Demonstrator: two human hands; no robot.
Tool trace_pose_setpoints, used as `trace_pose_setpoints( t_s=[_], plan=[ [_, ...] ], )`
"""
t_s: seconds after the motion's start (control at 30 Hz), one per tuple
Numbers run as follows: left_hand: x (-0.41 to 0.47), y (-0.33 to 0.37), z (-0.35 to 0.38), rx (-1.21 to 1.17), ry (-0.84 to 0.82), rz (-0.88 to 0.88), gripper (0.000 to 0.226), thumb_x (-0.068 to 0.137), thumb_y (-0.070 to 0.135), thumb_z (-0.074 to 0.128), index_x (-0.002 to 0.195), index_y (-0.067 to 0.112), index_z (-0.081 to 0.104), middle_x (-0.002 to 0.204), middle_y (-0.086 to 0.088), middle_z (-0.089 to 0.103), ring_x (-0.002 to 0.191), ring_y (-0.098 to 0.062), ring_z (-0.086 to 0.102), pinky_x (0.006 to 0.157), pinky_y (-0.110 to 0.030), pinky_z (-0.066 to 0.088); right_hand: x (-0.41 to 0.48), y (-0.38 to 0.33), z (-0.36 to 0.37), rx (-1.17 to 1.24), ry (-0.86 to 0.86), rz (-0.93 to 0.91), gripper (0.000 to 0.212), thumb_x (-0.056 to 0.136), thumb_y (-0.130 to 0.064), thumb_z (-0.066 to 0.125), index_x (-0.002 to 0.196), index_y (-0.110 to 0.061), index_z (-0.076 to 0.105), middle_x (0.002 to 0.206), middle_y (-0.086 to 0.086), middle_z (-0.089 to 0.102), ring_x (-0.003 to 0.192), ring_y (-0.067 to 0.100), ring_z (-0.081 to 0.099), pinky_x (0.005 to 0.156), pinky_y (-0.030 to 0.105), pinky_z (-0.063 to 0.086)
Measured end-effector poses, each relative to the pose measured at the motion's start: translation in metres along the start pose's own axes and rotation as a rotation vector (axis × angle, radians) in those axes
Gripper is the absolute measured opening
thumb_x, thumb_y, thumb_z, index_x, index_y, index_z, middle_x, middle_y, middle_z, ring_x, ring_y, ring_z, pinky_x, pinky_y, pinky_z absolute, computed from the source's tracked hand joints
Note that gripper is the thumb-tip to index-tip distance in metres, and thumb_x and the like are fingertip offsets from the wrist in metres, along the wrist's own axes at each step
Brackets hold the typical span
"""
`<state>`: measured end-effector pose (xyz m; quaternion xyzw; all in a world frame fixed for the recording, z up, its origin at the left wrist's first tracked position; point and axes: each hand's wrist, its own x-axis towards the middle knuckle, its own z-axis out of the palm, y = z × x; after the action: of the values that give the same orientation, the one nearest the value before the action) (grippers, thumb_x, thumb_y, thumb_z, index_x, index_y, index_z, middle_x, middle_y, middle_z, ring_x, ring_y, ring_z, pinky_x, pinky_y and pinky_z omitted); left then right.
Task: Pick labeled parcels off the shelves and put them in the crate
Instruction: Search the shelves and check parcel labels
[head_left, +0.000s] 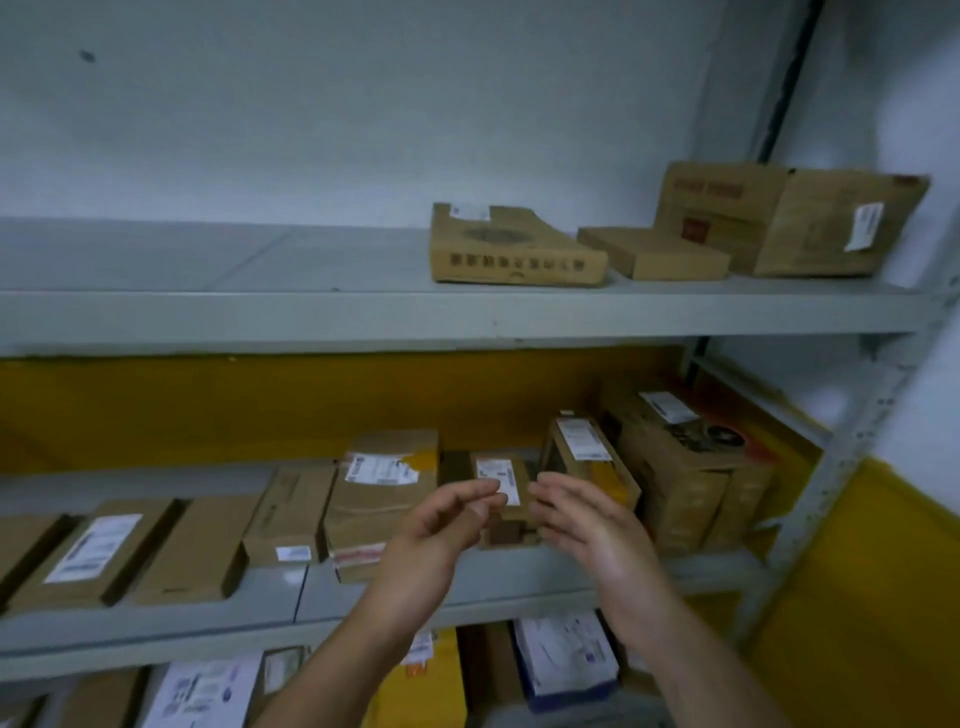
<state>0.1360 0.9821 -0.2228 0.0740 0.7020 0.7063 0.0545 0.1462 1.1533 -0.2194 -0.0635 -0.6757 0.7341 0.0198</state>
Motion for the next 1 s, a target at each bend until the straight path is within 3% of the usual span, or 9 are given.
trace_pose_setpoints(
  t_s=[0.1,0.23,0.53,0.73,0.9,1.0],
  plan=[
    [0.009,0.024,-0.016,-0.027,-0.003,0.047,0.023,0.095,0.017,0.054,0.113,0.020,0.068,0.107,0.007,0.074,0.105,-0.007,0.066,0.082,-0.015,0.050,0.012,-0.019,0.013,0.007,-0.031,-0.062,0.018,0.097,-0.022,0.055,0.108,-0.024,0.070,0.106,-0.007,0.075,0.101,0.007,0.070,0.089,0.027,0.052],
    [0.021,0.054,-0.024,-0.001,-0.043,0.126,0.025,0.094,0.023,0.054,0.115,0.025,0.067,0.109,0.009,0.073,0.108,-0.006,0.065,0.094,-0.026,0.047,0.028,-0.043,0.018,-0.014,-0.073,-0.132,0.021,0.097,-0.024,0.054,0.112,-0.025,0.068,0.109,-0.009,0.074,0.101,0.006,0.069,0.089,0.028,0.052],
    [0.063,0.129,-0.020,0.069,0.042,0.409,0.039,0.081,0.033,0.056,0.118,0.024,0.065,0.109,0.009,0.073,0.104,-0.006,0.066,0.095,-0.028,0.047,0.080,-0.122,0.003,-0.022,-0.030,-0.447,0.022,0.097,-0.019,0.054,0.112,-0.024,0.070,0.110,-0.007,0.073,0.104,0.009,0.068,0.094,0.034,0.051],
    [0.123,0.169,-0.018,0.116,0.183,0.535,0.027,0.093,0.015,0.053,0.116,0.024,0.065,0.109,0.009,0.072,0.104,-0.008,0.067,0.093,-0.031,0.051,0.134,-0.177,-0.030,-0.002,0.082,-0.622,0.020,0.096,-0.018,0.056,0.109,-0.026,0.070,0.111,-0.008,0.071,0.108,0.008,0.064,0.093,0.026,0.048],
    [0.170,0.176,-0.033,0.172,0.335,0.468,0.025,0.096,0.017,0.054,0.114,0.029,0.066,0.113,0.012,0.070,0.111,-0.011,0.062,0.099,-0.036,0.047,0.177,-0.192,-0.041,-0.192,0.020,-0.602,0.018,0.097,-0.028,0.056,0.110,-0.036,0.066,0.112,-0.023,0.062,0.106,-0.007,0.054,0.083,0.015,0.040],
    [0.199,0.177,-0.047,0.231,0.348,0.282,0.029,0.095,0.027,0.056,0.124,0.030,0.061,0.127,0.008,0.061,0.120,-0.018,0.055,0.104,-0.039,0.043,0.201,-0.194,-0.039,-0.306,-0.018,-0.530,0.025,0.098,-0.034,0.053,0.120,-0.034,0.064,0.125,-0.017,0.059,0.119,0.004,0.049,0.098,0.027,0.039]
  ],
)
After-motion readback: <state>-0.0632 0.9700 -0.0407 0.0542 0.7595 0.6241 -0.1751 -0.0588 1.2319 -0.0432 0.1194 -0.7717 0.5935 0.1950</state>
